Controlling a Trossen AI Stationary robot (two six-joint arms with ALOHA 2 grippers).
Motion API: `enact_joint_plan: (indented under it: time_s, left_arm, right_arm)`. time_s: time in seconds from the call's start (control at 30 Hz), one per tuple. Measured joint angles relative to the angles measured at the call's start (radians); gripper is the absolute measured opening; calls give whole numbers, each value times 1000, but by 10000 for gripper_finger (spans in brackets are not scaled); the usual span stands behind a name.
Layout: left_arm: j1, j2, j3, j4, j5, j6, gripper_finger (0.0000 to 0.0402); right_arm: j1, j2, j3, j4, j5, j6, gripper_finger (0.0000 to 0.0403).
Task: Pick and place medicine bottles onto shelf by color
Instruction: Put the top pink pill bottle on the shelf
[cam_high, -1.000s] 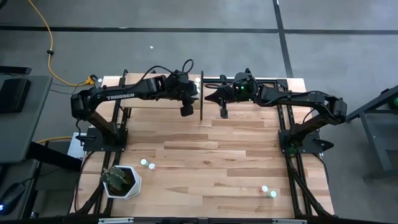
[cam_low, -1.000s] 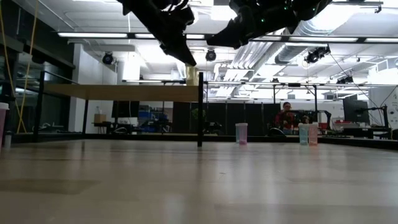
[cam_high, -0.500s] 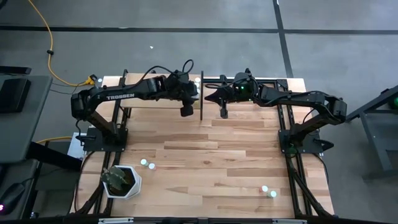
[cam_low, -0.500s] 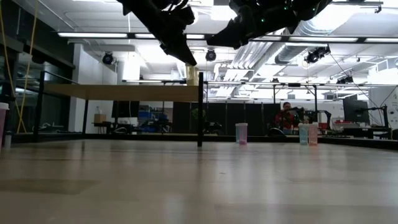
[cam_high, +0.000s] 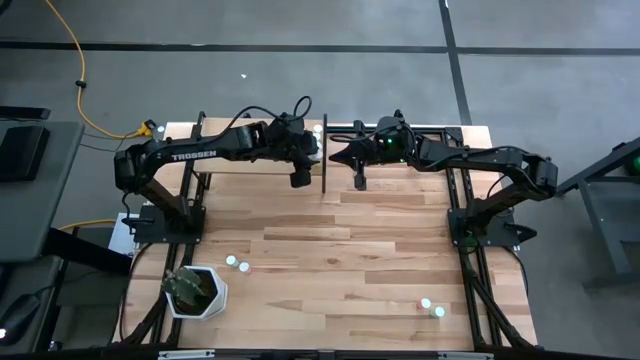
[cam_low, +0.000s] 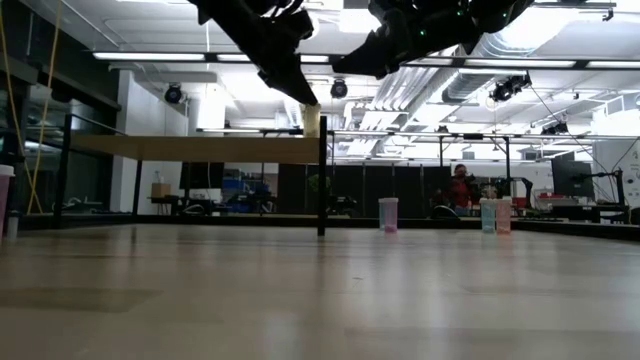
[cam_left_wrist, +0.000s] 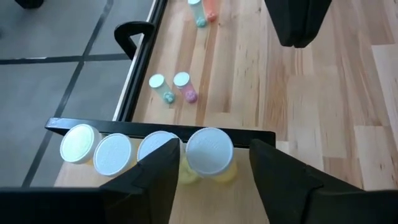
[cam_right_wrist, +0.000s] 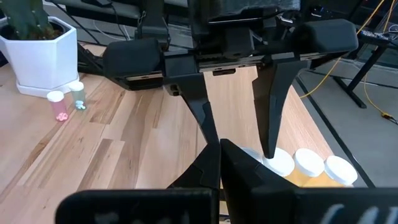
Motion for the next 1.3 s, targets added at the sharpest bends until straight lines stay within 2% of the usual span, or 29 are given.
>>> enact_joint_plan:
  time_s: [0.1,0.27,0.4,0.5,0.6,0.77,0.87,1.0,1.13,1.3]
  left_arm:
    - [-2,0,31,-48,-1,0,195]
    - [-17,-30,153,-212,-6,-2,199]
    - [-42,-77,233,-283,-51,-53,200]
    - [-58,-146,218,-262,-52,-122,200]
    - [-83,-239,106,-158,-60,-145,200]
    - [-126,-442,-287,317,-56,-150,200]
    - [-145,-537,-539,642,-50,-175,200]
    - [-184,-598,-787,997,-24,-202,200]
    - [-213,-599,-893,1217,-28,-132,200]
    - [-220,-608,-896,1237,-35,-131,200]
  right_arm:
    - [0,0,0,0,0,0,0]
    - [0,0,0,0,0,-1,0]
    - [-4,-4,0,-8,3,-13,0]
    - [-7,-51,0,-68,83,-43,0]
    - [-7,-129,0,-172,133,-60,0]
    - [-7,-305,-115,-185,122,-38,0]
    - [-7,-430,-269,-77,130,3,0]
    - [-7,-578,-471,112,129,80,0]
    - [-7,-668,-595,243,128,135,0]
    - [-7,-708,-621,311,128,134,0]
